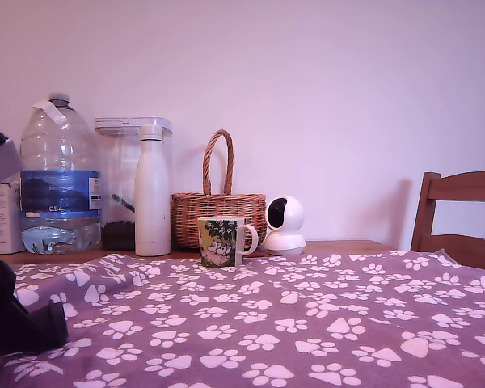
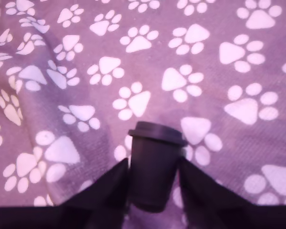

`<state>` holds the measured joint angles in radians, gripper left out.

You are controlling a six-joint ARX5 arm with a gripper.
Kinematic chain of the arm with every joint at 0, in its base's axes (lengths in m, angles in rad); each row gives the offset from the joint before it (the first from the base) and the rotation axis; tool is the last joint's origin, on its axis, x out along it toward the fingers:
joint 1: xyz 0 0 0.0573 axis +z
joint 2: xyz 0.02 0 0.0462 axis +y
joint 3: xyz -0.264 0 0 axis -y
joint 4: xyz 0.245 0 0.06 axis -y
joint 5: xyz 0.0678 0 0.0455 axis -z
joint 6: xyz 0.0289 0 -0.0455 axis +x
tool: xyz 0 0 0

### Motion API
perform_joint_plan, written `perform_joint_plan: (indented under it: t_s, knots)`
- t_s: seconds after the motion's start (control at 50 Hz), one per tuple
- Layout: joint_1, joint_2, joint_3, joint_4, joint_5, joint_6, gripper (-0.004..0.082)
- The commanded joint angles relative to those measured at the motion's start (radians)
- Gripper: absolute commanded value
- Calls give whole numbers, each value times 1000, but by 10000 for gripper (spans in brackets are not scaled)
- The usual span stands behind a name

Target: Pick up the coffee capsules from the table one by one and drop them inside the nearest coffee cup

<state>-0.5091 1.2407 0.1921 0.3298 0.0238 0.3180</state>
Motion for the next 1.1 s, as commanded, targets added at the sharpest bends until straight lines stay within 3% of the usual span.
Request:
perform_joint_plan:
  t_s: [0.0, 0.32, 0.56, 0.7, 1.08]
  knots:
    - [-2, 11, 6, 10, 3, 3, 223]
    - [-2, 8, 7, 20, 25, -19, 53]
    - [-2, -6, 8, 70, 26, -62, 22]
    - [-2, -50, 12, 77, 49, -89, 19]
    - [-2, -200, 13, 200, 57, -245, 19]
